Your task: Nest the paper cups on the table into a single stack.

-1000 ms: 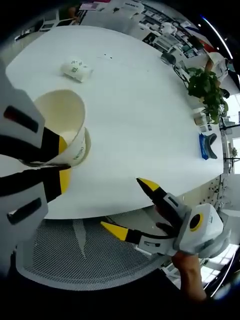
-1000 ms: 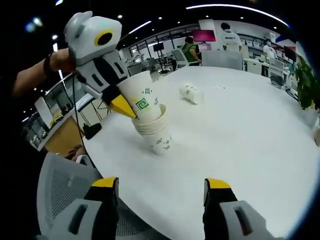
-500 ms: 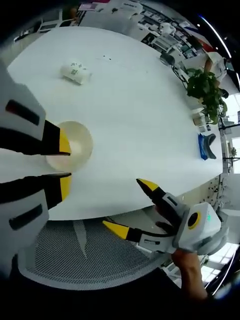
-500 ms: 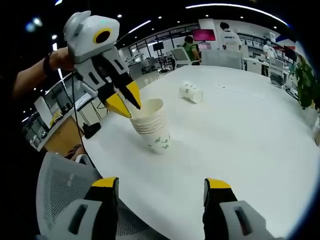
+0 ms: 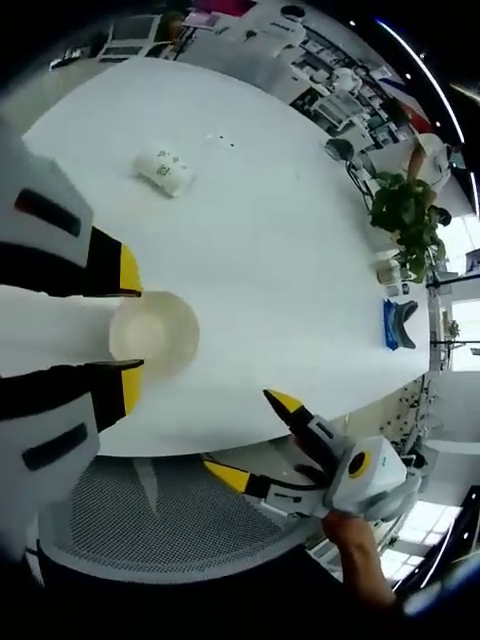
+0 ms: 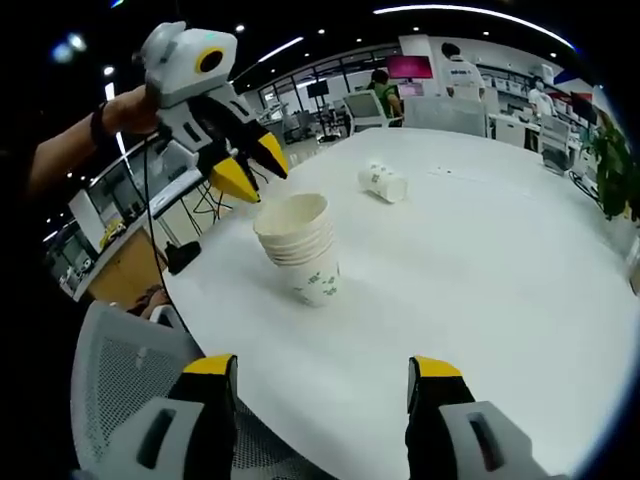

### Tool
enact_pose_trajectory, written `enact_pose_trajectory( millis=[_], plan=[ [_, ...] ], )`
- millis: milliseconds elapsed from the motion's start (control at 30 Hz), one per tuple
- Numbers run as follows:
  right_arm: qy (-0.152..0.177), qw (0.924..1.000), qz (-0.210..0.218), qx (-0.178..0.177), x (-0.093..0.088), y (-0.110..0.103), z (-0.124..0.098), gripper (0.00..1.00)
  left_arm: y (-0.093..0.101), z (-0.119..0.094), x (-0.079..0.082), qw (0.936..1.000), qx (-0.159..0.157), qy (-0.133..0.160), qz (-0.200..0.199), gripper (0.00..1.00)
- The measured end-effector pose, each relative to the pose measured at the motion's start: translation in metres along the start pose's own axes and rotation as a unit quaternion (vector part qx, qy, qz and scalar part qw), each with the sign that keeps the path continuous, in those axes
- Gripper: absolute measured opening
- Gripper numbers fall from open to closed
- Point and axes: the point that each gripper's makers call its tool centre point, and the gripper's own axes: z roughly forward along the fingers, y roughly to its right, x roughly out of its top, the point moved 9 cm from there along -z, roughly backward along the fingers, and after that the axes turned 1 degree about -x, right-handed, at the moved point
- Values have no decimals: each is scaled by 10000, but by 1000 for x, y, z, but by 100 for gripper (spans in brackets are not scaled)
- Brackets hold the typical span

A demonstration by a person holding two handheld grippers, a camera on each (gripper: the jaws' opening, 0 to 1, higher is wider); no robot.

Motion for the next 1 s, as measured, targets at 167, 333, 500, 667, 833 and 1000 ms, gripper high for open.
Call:
enact_pose_trajectory(
  millis=[167, 333, 500, 667, 833, 1000],
  plan=[
    [-34, 10000, -5, 7, 0, 1, 2, 70, -10, -6, -4, 9996, 102, 153, -203, 26],
    [-53, 10000, -3, 15, 1, 0, 3, 70, -18, -14, -1, 9971, 263, 453, -549, 30],
    [-110, 9999, 15, 18, 0, 1, 4, 70, -45, -13, -9, 9937, 530, 567, -808, 37],
    [-136, 9999, 44, 21, -2, 2, 5, 70, -81, -6, -23, 9800, 882, 827, -1580, 39],
    [-201, 9998, 83, 29, -5, 2, 7, 70, -116, 5, -33, 9673, 1060, 945, -2101, 54],
    [-282, 9995, 134, 55, -8, 2, 8, 70, -151, 27, -41, 9449, 874, 1258, -2894, 55]
  ],
)
